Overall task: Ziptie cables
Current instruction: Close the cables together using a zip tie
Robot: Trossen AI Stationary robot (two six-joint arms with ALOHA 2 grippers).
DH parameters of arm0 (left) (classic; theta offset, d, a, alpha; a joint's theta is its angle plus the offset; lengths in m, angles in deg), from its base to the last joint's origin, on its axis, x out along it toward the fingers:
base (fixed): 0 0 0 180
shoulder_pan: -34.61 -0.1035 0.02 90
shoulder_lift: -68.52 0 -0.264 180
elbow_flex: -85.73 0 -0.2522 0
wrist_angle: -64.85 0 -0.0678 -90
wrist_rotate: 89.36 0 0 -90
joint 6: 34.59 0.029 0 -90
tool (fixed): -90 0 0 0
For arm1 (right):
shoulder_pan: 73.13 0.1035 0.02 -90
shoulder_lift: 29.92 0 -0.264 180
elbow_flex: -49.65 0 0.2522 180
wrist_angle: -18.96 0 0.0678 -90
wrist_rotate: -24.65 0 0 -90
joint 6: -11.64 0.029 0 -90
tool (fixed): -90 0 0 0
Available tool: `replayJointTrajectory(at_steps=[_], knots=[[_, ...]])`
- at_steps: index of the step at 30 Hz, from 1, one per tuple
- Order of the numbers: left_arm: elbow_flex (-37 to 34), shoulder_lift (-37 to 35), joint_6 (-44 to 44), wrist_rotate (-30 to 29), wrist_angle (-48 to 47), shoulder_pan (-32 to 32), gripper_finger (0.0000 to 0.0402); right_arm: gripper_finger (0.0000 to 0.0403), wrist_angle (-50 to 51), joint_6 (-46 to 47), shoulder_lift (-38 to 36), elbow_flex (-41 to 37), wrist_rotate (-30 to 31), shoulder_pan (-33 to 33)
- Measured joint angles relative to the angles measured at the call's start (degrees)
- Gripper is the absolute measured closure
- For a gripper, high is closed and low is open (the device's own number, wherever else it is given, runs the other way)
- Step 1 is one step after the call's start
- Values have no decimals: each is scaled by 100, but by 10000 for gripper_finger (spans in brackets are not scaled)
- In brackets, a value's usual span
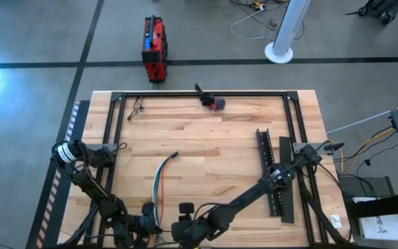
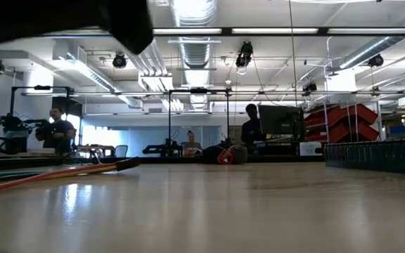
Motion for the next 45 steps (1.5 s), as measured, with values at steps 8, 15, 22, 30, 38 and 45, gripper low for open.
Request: replayJointTrajectory(at_steps=[8,15,22,30,38,45], knots=[[0,-20,201,-50,-3,-51,399,236,-831,128,381,-7,-155,-179],[-4,-24,402,-350,-35,-175,399,267,-1071,34,471,-243,-191,-317],[-4,-31,460,-384,-32,-269,399,302,-1127,-7,513,-310,-129,-372],[-4,-33,457,-410,-28,-269,399,350,-1136,-13,534,-317,-152,-368],[-4,-38,407,-374,-88,-269,399,398,-1121,-13,528,-317,-151,-366],[0,-206,280,-366,-372,-247,399,400,-1014,-78,446,-317,-146,-364]])
